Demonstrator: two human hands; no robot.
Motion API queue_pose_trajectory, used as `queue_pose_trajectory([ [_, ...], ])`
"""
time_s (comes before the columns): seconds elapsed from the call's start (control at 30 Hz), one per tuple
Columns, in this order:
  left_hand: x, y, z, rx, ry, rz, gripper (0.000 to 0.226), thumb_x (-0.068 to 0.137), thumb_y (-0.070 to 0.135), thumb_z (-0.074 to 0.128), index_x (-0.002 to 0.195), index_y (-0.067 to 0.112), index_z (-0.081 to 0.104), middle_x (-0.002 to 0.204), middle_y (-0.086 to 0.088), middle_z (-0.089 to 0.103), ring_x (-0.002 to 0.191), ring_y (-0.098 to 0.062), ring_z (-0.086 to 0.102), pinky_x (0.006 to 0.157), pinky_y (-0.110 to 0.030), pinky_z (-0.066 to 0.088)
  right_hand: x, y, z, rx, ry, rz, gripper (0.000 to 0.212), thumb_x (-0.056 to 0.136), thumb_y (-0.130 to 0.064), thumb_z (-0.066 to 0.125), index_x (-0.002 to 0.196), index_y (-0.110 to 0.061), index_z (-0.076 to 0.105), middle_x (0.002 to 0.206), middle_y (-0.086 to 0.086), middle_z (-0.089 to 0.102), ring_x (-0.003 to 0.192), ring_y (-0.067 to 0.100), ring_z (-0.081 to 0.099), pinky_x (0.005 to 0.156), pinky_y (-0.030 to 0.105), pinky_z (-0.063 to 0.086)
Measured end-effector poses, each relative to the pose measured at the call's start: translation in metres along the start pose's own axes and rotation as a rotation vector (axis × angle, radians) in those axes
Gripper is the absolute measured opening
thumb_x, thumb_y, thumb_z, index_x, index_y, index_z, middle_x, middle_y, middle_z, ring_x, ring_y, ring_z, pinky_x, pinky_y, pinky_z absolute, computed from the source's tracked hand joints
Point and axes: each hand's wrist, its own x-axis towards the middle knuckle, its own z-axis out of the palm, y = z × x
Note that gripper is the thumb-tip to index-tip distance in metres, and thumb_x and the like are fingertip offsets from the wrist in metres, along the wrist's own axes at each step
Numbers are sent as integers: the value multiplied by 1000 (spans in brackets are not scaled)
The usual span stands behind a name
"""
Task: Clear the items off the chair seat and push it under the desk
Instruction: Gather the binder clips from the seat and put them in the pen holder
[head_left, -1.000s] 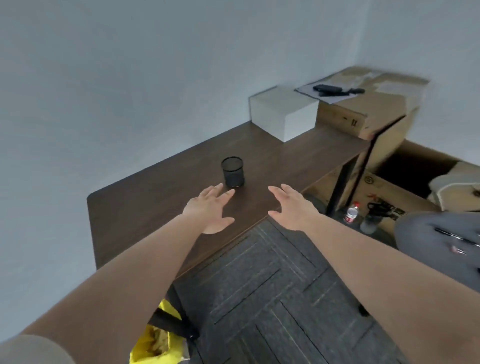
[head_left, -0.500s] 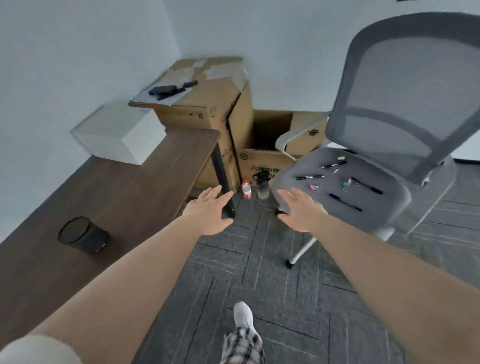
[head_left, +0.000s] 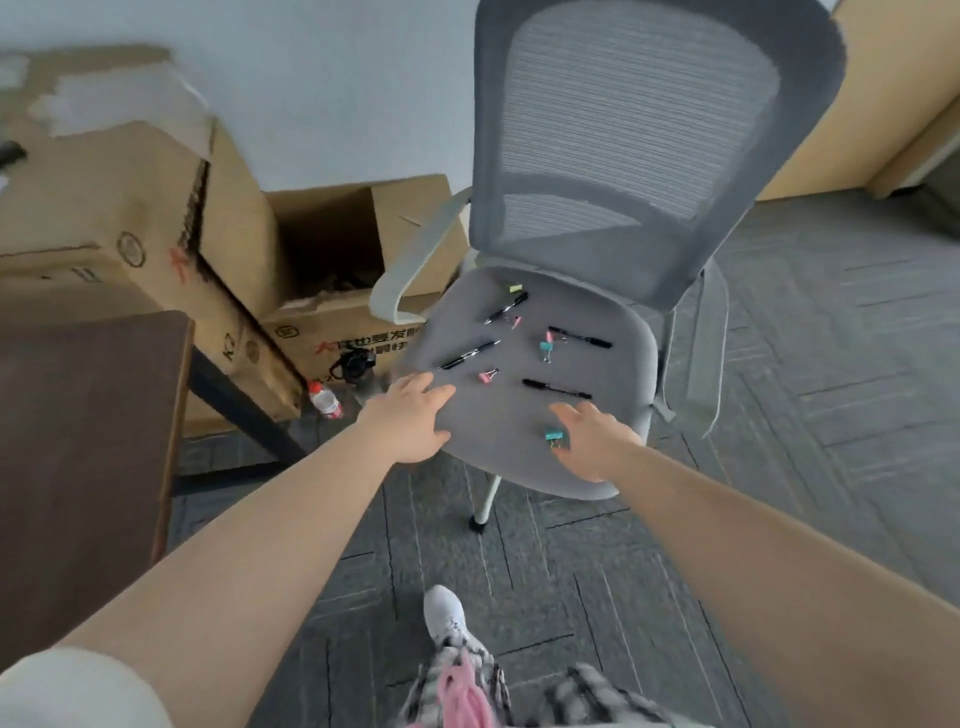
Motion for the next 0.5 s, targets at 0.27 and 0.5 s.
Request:
queue_pose_trajectory([
  [0.27, 87, -13, 18, 1, -81, 107, 56, 94, 38, 46, 144, 27, 26, 155, -4, 19, 141, -30, 22, 104, -49, 37, 59, -10, 23, 83, -76, 157, 45, 91, -25, 43, 135, -25, 33, 127, 10, 44, 111, 37, 50, 81, 41, 48],
  [0.5, 142, -17, 52, -20, -130, 63, 52, 93, 34, 47, 141, 25, 30, 152, -5, 23, 139, -30, 22, 101, -49, 39, 118, 4, 45, 97, -71, 257, 29, 92, -21, 44, 120, -18, 40, 117, 12, 46, 100, 37, 56, 67, 37, 42],
])
